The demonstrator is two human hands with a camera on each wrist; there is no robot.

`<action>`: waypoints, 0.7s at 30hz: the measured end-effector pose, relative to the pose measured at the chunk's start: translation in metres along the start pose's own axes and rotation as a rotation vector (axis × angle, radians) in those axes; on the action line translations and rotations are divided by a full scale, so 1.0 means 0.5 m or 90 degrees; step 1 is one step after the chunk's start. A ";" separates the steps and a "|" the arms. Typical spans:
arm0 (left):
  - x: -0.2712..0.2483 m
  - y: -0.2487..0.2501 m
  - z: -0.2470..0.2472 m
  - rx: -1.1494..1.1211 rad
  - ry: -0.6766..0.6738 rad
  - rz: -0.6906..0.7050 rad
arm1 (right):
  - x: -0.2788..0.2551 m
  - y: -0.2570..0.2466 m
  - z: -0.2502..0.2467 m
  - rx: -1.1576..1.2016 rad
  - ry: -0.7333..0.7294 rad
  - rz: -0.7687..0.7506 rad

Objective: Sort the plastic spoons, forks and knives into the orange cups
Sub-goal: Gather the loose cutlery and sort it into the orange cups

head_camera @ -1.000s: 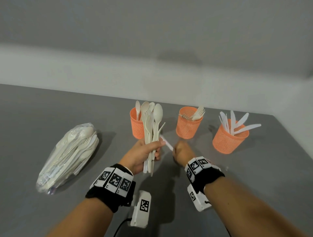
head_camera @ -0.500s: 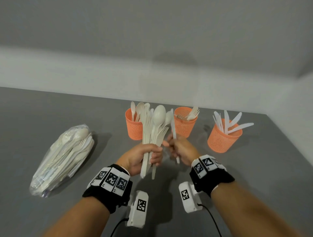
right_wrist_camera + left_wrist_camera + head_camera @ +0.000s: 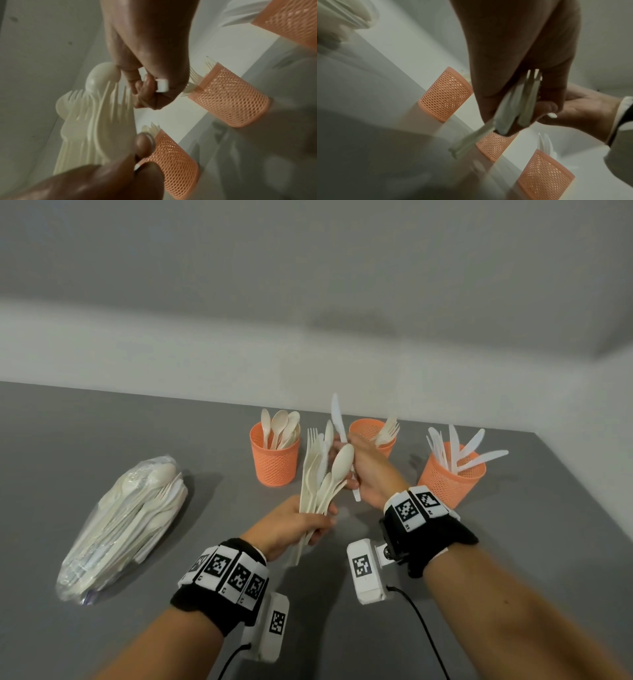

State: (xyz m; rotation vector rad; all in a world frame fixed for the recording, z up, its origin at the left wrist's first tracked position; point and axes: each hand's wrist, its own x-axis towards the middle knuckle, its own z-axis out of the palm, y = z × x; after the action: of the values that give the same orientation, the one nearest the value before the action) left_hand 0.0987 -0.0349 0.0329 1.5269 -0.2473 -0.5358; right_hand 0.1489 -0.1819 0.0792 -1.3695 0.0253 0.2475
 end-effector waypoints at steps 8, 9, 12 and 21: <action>0.003 0.023 0.004 0.116 0.142 0.037 | -0.008 0.003 0.013 0.051 -0.014 0.001; 0.004 0.022 0.004 0.182 0.167 0.054 | -0.006 -0.005 0.013 0.064 -0.007 -0.018; 0.000 0.018 0.004 0.390 0.223 0.099 | 0.005 -0.037 0.012 0.017 0.026 -0.069; 0.001 0.023 0.009 0.604 0.419 0.095 | -0.011 -0.048 0.015 -0.231 -0.005 -0.114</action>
State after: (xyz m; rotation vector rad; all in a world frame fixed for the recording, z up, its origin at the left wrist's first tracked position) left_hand 0.0990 -0.0395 0.0446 2.4791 -0.0918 0.2880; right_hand 0.1471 -0.1795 0.1047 -1.7203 -0.1560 0.1089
